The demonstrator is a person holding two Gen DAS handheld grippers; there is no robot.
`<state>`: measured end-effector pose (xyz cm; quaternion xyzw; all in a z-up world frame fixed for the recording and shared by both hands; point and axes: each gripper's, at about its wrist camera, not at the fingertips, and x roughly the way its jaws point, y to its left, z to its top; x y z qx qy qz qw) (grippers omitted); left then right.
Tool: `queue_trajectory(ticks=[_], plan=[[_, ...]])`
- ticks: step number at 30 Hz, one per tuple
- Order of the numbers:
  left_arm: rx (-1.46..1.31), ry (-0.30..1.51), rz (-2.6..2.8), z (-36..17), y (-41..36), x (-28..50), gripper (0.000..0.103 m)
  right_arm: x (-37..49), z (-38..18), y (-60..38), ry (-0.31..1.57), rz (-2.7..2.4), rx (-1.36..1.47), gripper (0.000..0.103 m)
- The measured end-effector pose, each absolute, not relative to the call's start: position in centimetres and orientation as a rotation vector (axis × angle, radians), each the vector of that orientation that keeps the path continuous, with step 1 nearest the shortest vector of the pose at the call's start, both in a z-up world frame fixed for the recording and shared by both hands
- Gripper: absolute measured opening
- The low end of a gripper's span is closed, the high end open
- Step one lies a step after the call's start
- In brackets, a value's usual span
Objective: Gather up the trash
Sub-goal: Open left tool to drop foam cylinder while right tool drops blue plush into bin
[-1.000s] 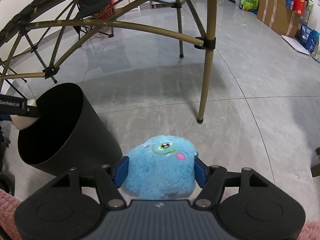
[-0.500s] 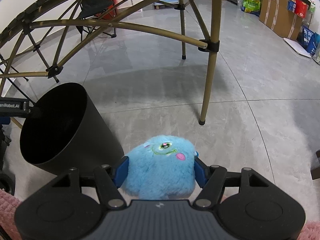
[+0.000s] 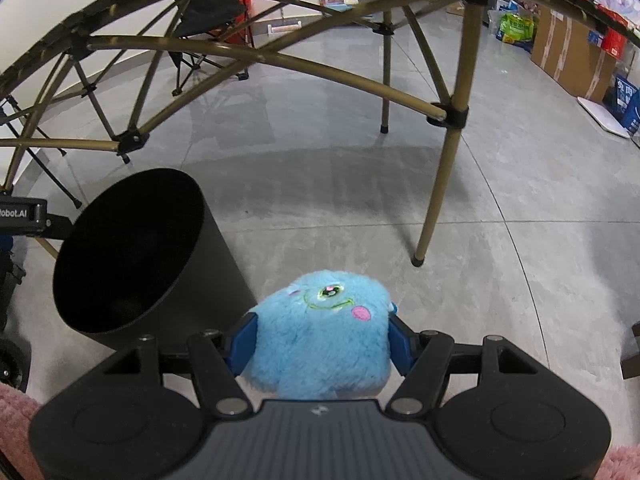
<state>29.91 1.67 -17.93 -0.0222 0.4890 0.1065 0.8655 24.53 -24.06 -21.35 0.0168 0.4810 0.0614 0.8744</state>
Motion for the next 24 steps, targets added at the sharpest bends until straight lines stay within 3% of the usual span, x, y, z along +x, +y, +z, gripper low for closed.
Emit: queue_trajectory(ticks=[24], plan=[[-0.152,0.982,0.282,-15.9,8.6,27.4,0.103,27.6,-17.6,-12.8,0.893,0.277,-0.022,0.066]])
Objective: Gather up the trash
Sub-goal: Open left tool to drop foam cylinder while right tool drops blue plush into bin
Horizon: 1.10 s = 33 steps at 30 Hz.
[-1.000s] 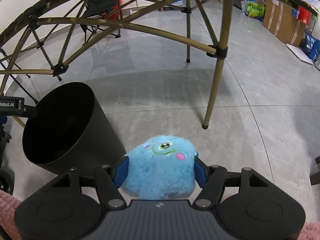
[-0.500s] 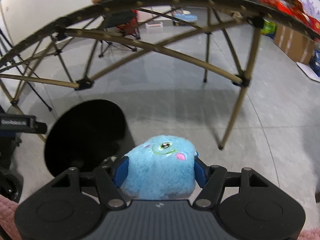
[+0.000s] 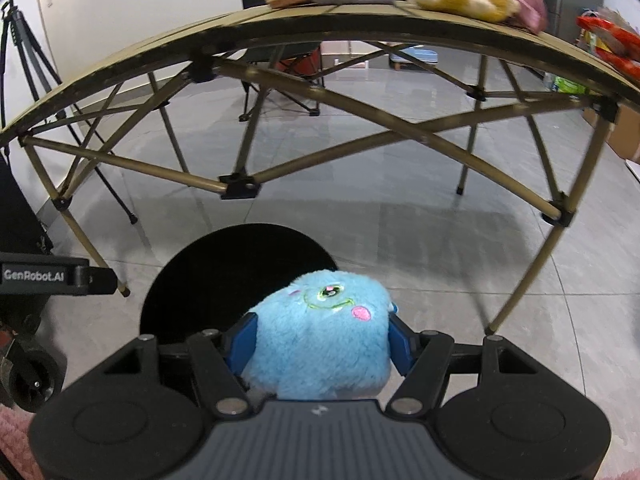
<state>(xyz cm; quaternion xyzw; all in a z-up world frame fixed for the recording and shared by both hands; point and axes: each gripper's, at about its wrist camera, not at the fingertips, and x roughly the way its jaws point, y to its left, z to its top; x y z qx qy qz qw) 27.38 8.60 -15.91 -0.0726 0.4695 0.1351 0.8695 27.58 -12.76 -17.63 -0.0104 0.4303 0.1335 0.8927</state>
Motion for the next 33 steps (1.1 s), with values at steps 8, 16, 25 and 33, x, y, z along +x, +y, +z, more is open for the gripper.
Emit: queue_trajectory(ticks=[8,16,25,33], plan=[[-0.185,0.975,0.328,-15.9,11.5,26.4,0.103,28.5,-18.0,-9.0,0.896,0.318,-0.050,0.066],[-0.202,0.983,0.359,-16.3,13.2,26.1,0.103,29.3,-18.7,-6.9,0.925,0.331,-0.064,0.066],[-0.207,0.983,0.366,-16.4,13.5,26.0,0.103,30.1,-19.4,-5.8,0.952,0.359,-0.064,0.101],[-0.207,0.980,0.365,-16.4,13.6,25.8,0.103,30.1,-19.3,-5.9,0.934,0.343,-0.083,0.103]])
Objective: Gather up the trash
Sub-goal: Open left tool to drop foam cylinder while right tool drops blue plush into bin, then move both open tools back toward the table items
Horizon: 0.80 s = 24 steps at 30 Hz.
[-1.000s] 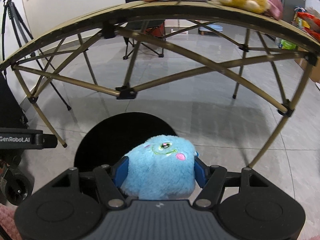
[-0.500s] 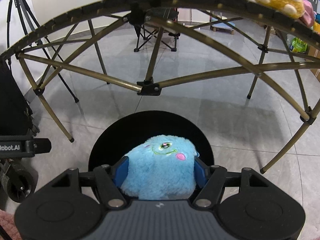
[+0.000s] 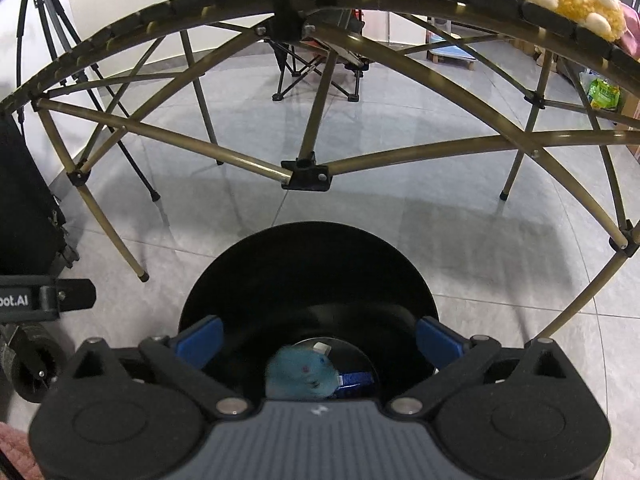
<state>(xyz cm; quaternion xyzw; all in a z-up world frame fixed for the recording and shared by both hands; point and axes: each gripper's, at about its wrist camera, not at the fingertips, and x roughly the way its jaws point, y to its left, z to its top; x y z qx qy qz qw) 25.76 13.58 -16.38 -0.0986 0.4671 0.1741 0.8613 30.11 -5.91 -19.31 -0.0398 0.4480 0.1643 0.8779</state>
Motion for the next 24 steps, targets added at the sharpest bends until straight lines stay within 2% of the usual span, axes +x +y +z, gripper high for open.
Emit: queue_trajectory(ticks=[7,14,19,24], plan=[[-0.205,0.961,0.363,-15.8,13.3,25.6,0.103,29.8,-19.0,-6.2,0.923,0.341,-0.085,0.103],[-0.180,0.849,0.386,-13.5,13.0,25.0,0.103,29.2,-17.2,-7.1,0.861,0.348,-0.068,0.103],[-0.124,0.727,0.434,-10.7,12.9,25.3,0.103,28.7,-13.8,-8.9,0.725,0.351,-0.059,0.103],[-0.180,0.682,0.425,-8.6,13.1,26.0,0.103,28.1,-9.9,-11.7,0.538,0.338,-0.033,0.103]])
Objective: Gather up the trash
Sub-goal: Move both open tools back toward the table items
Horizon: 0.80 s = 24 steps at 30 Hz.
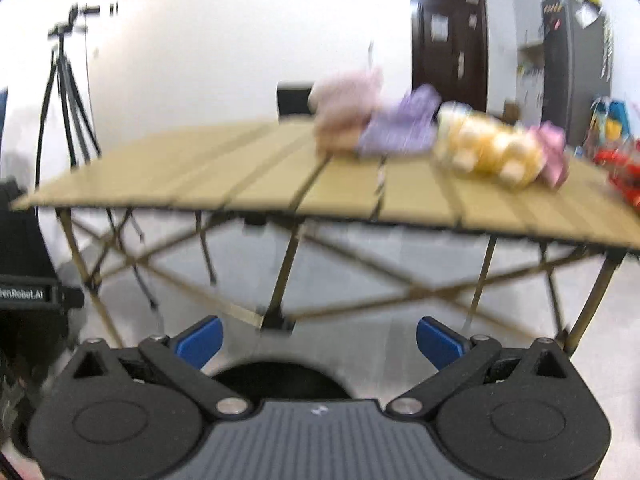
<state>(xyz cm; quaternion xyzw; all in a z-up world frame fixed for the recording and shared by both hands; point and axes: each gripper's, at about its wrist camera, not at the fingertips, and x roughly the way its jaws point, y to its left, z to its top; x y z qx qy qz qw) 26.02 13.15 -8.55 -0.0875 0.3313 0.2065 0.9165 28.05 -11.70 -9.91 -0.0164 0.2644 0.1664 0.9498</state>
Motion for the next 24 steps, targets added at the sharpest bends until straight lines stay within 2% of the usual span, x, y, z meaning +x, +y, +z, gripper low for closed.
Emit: queue_trajectory(ticks=[8,16,24], plan=[[-0.168,0.620,0.377,-5.5,10.6,28.7,0.103,30.9,-6.5,-17.4,0.370,0.240,0.054,0.103],[-0.181,0.583,0.312,-3.0,7.8,32.9,0.103,36.7,-6.0,-21.7,0.352,0.118,0.130,0.103],[-0.202,0.576,0.253,-2.2,5.2,37.6,0.103,40.0,-5.6,-21.0,0.283,0.081,0.159,0.103]])
